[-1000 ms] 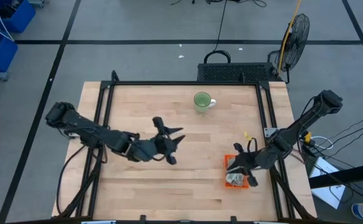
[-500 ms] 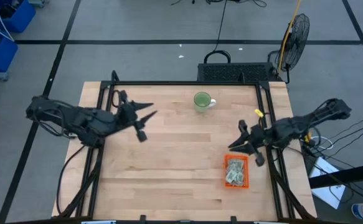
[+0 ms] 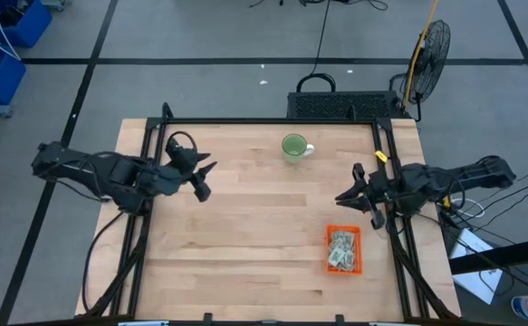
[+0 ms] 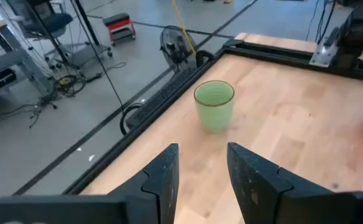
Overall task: Pick and place Stevia / Truvia into bins
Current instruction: Return to Home Position
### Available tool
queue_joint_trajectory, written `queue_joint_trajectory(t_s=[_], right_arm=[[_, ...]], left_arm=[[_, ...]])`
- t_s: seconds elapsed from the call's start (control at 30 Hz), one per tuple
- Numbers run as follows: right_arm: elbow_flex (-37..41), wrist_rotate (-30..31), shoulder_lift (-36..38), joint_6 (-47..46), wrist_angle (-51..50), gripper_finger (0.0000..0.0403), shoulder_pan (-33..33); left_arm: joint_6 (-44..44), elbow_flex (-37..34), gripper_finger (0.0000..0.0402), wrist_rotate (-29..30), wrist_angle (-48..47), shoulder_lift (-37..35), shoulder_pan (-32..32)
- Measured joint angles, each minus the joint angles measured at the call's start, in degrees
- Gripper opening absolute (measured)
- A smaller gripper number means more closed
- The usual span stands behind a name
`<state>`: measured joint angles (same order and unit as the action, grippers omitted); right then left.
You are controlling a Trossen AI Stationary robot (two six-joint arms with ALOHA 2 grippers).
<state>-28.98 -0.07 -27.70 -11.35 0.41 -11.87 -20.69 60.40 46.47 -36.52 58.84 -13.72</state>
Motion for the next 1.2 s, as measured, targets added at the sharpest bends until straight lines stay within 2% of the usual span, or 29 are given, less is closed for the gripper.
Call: queue_joint_trajectory(t_s=[0.17,0.4,0.53,0.77,0.93,1.1,1.2], right_arm=[[8.1,-6.1,6.1,-0.2,6.5,0.0043,2.5],[13.2,-6.2,21.1,0.7,5.4,0.0043,3.1],[15.7,-6.1,27.7,1.7,3.8,0.0043,3.1],[17.0,-5.9,27.1,-1.1,-0.6,0.0043,3.6],[17.9,-5.8,27.2,-1.4,-2.5,0.0043,3.7],[19.3,-5.8,27.2,-0.1,-1.9,0.0043,3.7],[20.3,-5.2,27.2,-0.1,-1.9,0.0043,3.7]], left_arm=[[-0.3,-1.9,0.0143,-1.5,-0.4,-6.7,0.6],[0.3,-2.3,0.0143,-1.5,-4.3,-18.2,0.5],[-0.5,-7.1,0.0143,-0.9,-2.2,-22.1,0.5],[-2.4,-21.6,0.0143,0.1,9.4,-27.0,0.6],[-1.4,-28.2,0.0143,0.2,16.7,-29.3,1.6],[-4.6,-34.4,0.0143,-7.4,21.9,-29.7,3.5],[-5.0,-40.2,0.0143,-9.8,30.2,-29.1,4.1]])
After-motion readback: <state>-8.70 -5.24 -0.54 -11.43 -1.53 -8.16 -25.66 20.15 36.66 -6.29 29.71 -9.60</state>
